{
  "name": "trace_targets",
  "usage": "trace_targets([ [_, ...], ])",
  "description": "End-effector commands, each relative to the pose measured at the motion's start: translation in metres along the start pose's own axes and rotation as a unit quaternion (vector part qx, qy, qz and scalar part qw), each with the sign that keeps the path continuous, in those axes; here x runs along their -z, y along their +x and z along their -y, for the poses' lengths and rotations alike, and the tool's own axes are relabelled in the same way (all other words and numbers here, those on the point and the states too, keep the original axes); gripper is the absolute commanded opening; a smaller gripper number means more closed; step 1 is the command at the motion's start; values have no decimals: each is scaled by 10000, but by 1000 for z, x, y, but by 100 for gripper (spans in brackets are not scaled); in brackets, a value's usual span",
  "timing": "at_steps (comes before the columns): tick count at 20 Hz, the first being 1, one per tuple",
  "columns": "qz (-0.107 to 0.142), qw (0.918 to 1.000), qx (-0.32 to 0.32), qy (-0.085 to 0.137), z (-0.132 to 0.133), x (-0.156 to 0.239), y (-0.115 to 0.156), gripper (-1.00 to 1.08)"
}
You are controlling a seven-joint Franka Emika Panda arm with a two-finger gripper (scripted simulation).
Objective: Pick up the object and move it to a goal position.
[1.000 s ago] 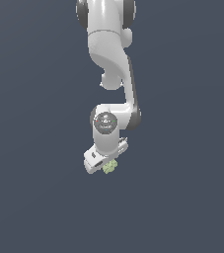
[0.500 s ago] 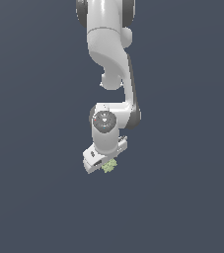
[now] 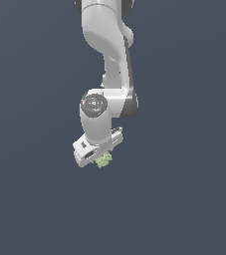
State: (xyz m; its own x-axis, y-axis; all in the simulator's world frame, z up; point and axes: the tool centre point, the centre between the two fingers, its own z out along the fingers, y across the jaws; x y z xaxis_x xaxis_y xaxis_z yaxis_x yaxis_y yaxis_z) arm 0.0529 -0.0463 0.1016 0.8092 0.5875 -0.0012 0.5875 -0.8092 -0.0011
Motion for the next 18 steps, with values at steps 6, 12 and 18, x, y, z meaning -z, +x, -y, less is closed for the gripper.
trace_targets([
  [6,-6,10000,-1,-4,-23,79,-33,-100],
  [12,-10,10000,1,-1,-43,146,-60,-100],
  [18,-12,10000,1,0,-64,212,-87,-100],
])
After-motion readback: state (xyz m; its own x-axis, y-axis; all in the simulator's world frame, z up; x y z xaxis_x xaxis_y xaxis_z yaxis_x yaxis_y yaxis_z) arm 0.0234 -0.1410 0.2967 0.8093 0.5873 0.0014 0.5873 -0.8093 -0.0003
